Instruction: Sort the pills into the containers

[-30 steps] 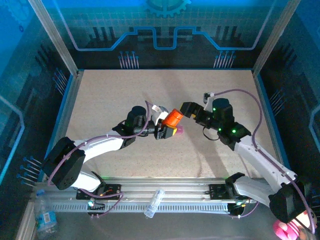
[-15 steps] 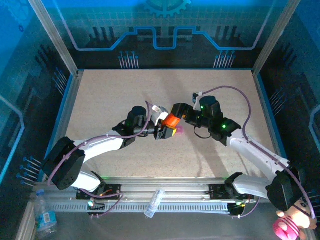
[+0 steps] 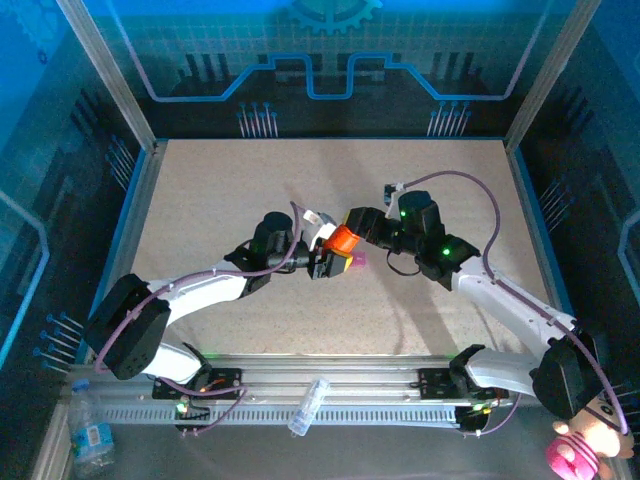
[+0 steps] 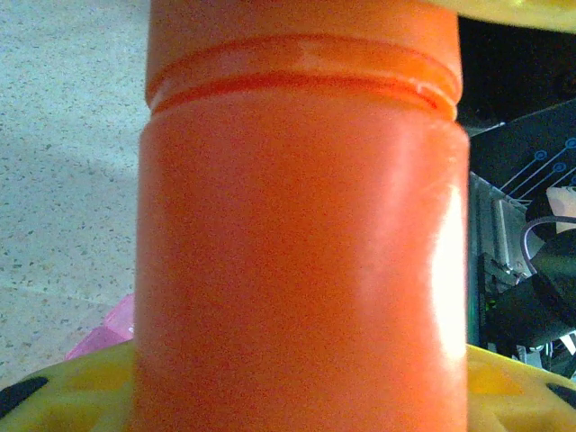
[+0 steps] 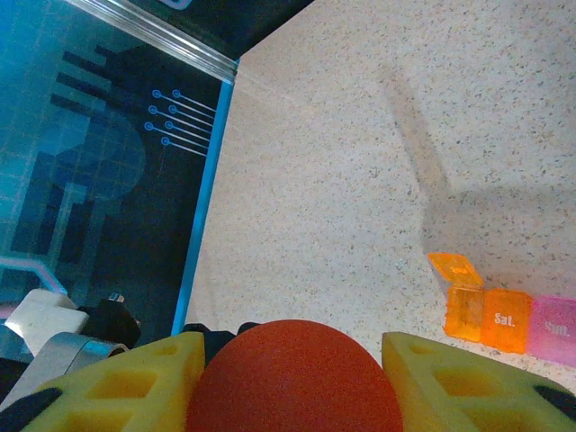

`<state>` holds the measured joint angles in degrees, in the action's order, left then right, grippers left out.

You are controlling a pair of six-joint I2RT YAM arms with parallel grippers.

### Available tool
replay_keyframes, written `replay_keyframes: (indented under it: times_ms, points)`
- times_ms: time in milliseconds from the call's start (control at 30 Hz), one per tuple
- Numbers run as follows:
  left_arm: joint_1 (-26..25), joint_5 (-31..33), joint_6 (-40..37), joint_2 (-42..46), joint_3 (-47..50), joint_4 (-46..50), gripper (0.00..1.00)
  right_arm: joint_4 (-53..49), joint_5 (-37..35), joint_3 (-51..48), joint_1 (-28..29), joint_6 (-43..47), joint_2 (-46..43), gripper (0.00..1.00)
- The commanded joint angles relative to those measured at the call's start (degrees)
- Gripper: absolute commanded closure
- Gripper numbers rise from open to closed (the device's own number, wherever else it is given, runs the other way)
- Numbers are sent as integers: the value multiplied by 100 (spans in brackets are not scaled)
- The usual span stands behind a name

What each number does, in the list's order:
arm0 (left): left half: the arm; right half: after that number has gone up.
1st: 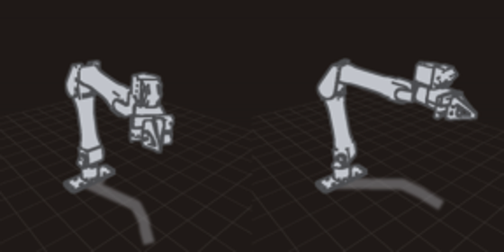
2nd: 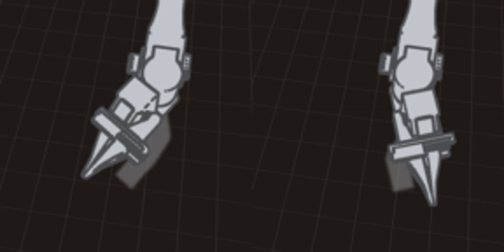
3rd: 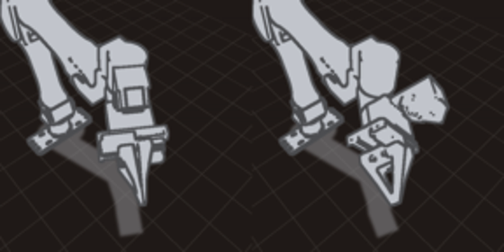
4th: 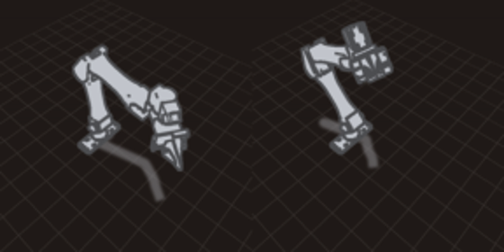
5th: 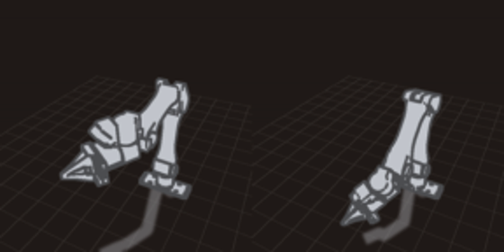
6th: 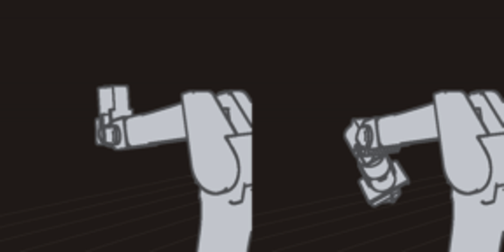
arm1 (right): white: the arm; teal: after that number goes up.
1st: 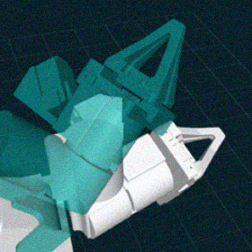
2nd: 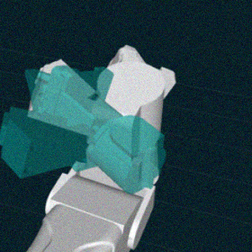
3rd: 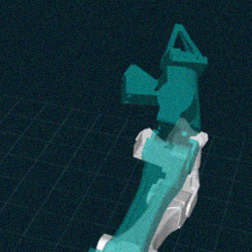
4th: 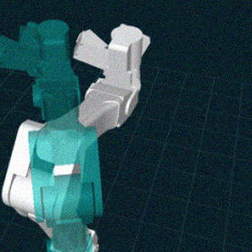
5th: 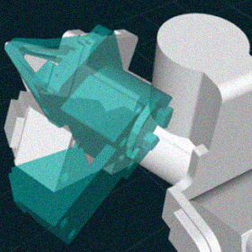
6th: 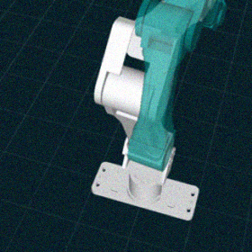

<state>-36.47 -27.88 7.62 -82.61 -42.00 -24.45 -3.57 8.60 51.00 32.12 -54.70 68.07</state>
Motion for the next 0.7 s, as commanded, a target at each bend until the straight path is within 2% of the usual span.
replay_keyframes:
  times_ms: [0,100,267,433,667]
  points:
    - [-1,-108,123,116,-187,-414,100,490,654,-188,-73,458,-2,56]
    - [0,-147,220,165,-127,-513,100,752,969,-415,-358,1126,-110,56]
    - [35,-398,456,221,-61,-680,100,1945,2134,-1045,-995,2159,-427,55]
    - [58,-701,737,167,8,-961,100,2988,3282,-1247,-1509,1941,-319,55]
    - [71,-737,807,105,0,-1038,100,3106,3237,-1207,-1505,1685,-278,55]
